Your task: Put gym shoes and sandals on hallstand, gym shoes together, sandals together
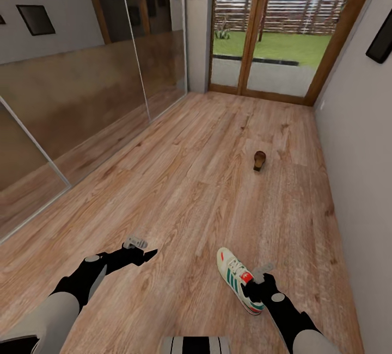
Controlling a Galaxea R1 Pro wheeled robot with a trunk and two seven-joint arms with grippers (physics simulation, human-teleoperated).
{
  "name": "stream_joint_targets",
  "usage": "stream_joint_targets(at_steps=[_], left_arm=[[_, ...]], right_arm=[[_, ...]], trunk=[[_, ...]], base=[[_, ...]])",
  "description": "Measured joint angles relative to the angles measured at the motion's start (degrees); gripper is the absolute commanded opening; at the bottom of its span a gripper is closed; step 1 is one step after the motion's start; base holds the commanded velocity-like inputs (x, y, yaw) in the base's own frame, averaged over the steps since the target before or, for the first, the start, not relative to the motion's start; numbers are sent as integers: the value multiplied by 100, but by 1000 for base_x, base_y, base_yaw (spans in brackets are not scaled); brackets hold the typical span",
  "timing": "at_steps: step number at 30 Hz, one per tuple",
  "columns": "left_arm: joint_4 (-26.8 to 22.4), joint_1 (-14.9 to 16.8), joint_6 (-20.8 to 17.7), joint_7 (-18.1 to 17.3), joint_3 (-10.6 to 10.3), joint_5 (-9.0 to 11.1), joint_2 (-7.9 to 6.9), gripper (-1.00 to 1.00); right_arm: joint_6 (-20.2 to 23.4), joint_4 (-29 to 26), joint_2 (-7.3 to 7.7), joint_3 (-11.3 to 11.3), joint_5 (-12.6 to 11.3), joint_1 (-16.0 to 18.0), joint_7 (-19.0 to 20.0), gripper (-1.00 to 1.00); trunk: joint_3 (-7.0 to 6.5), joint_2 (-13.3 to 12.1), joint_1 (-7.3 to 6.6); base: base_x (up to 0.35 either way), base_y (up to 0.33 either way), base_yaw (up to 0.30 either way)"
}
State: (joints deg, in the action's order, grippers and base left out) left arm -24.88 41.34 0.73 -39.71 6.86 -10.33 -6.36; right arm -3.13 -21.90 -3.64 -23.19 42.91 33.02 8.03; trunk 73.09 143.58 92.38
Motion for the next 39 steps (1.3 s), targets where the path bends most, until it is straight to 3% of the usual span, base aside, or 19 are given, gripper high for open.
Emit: stream_joint_targets(at_steps=[10, 13, 23, 35, 39], left_arm=[[3, -5, -1, 0, -4, -5, -2, 100], [-2, -6, -1, 0, -3, 0, -2, 100], [-5, -6, -1, 0, -3, 2, 2, 100], [-5, -5, -1, 0, -3, 3, -2, 100], [-5, -6, -2, 0, -3, 2, 3, 100]], right_arm=[[0, 3, 0, -2, 182, 0, -1, 100], [-1, -6, 9, -10, 227, 0, -4, 100], [-4, -10, 39, -14, 242, 0, -5, 100], [-7, -17, 51, -22, 244, 0, -5, 100], [-8, -18, 64, -23, 244, 0, -7, 100]], trunk=[[6, 0, 0], [78, 4, 8], [197, 7, 13], [226, 7, 13], [318, 12, 24]], base=[[0, 0, 10], [0, 0, 1], [0, 0, 0], [0, 0, 0], [0, 0, 0]])
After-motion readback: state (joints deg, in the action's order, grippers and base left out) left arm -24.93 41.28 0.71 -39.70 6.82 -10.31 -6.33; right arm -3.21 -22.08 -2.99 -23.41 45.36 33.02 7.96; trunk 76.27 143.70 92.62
